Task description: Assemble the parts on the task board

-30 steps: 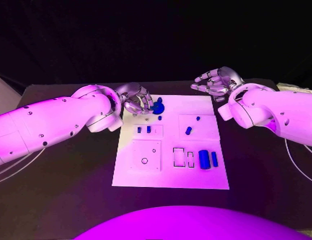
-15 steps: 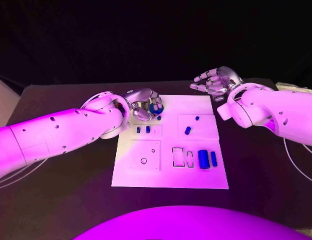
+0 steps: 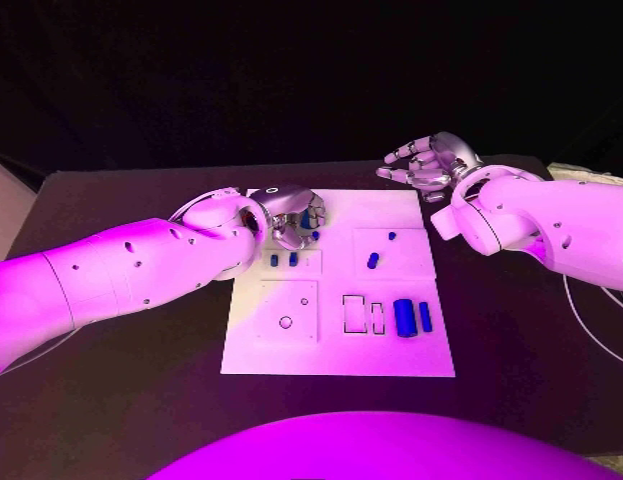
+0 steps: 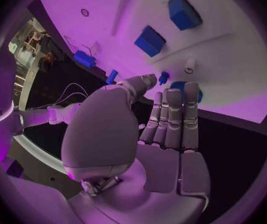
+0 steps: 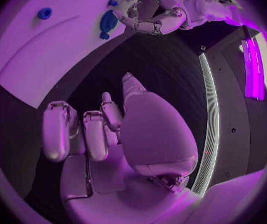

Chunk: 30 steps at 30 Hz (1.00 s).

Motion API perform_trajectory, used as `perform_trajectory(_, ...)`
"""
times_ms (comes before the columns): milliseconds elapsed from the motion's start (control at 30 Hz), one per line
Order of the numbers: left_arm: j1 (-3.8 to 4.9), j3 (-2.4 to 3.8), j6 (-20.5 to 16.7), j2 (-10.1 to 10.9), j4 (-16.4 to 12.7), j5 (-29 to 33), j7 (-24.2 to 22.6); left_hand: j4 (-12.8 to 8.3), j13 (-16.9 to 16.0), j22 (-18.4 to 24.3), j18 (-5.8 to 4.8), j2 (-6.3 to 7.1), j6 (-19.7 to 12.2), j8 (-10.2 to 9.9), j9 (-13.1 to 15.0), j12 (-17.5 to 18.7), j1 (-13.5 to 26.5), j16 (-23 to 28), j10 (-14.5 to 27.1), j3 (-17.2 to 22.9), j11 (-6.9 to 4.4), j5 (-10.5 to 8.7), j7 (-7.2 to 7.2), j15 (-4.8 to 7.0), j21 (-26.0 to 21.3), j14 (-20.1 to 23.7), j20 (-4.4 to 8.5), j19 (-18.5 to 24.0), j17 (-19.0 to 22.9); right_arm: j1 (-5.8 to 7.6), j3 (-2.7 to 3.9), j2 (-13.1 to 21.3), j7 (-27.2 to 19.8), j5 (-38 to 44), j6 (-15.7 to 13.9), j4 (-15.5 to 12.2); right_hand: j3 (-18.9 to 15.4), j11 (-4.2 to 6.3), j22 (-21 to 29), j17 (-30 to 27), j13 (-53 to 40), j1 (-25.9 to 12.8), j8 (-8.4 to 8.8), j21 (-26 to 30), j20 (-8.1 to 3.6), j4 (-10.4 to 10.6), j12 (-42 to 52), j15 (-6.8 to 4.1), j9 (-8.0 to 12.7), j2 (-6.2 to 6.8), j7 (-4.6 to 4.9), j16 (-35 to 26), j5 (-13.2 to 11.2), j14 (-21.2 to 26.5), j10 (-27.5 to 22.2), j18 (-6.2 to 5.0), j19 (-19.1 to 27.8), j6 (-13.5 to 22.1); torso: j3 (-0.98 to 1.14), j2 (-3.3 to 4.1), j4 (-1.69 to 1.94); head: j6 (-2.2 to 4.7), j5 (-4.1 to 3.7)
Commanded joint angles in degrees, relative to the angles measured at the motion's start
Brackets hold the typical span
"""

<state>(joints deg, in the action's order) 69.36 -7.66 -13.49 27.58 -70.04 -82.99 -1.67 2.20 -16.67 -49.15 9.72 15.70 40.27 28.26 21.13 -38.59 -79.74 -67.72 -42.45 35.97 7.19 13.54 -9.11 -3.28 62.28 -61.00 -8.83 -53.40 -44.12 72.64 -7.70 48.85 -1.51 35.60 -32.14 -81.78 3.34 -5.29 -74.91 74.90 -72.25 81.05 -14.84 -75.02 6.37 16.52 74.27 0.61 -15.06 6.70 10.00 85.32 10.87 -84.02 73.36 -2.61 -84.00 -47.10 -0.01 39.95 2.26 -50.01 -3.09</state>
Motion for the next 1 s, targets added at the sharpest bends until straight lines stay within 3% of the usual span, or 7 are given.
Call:
perform_trajectory(33,-0.01,0.01,1.26,-0.48,0.25,-2.86,0.34,-0.46,0.20,-0.20,0.27,-0.29,0.61,-0.45,-0.22,0.31,0.46,-0.36,-0.12,0.08,0.06,-0.26,0.01,0.05,0.30,-0.12,-0.02,-0.19,-0.03,-0.03,0.01,-0.01,-0.79,0.18,0.55,-0.11,0.33,0.31,-5.12,6.77,0.01,-0.53,-0.33,0.32,-0.26,0.05,-0.32,-0.22,-0.08,0.10,-0.11,-0.18,0.32,-3.65,-0.22,-0.74,-0.52,0.36,0.00,-0.10,0.09,0.01,-0.16)
perform_trajectory(233,-0.02,0.01,1.96,-1.22,0.67,-3.22,1.03,-0.89,0.72,-0.40,0.27,-0.63,1.31,-0.91,-0.82,0.49,0.34,-0.74,0.07,0.42,0.11,-0.32,0.22,0.05,0.55,0.02,-0.01,-0.16,0.39,-0.03,0.01,-0.04,-0.79,0.18,0.56,-0.17,0.38,0.31,-5.18,6.81,0.00,-0.57,-0.36,0.24,-0.26,0.06,-0.29,-0.23,-0.09,0.02,-0.11,-0.16,0.35,-3.67,-0.19,-0.71,-0.56,0.36,-0.02,-0.12,0.11,0.01,-0.20)
perform_trajectory(667,-0.02,0.01,4.96,-1.86,1.12,-4.10,1.84,-2.62,2.98,-3.74,-0.24,-2.56,7.48,-2.55,-2.54,0.37,0.33,-5.30,-4.63,1.84,-0.90,-0.56,0.78,0.85,3.58,-3.24,0.60,-2.09,-2.10,-0.02,0.01,-0.06,-0.85,0.16,0.40,-0.20,0.38,0.31,-5.18,6.81,0.00,-0.57,-0.36,0.24,-0.26,0.06,-0.29,-0.23,-0.09,0.02,-0.11,-0.16,0.35,-3.67,-0.19,-0.71,-0.56,0.36,-0.02,-0.12,0.11,0.01,-0.30)
perform_trajectory(1000,-0.03,0.00,5.45,-2.23,1.95,-4.34,2.42,-3.11,3.91,-3.94,-0.24,-2.72,8.16,-3.37,-2.97,1.34,0.47,-5.62,-4.95,2.18,-0.77,-0.59,0.59,0.81,3.89,-3.06,0.69,-1.92,-1.51,-0.02,0.01,-0.08,-1.26,0.02,0.06,-0.19,0.47,0.33,-4.46,6.32,1.50,-0.64,-0.46,1.37,-0.27,0.05,-1.60,-0.24,-0.11,-0.13,-0.14,-0.47,0.38,-3.53,-1.57,-0.95,-0.17,0.29,0.00,-0.07,0.09,0.01,-0.33)
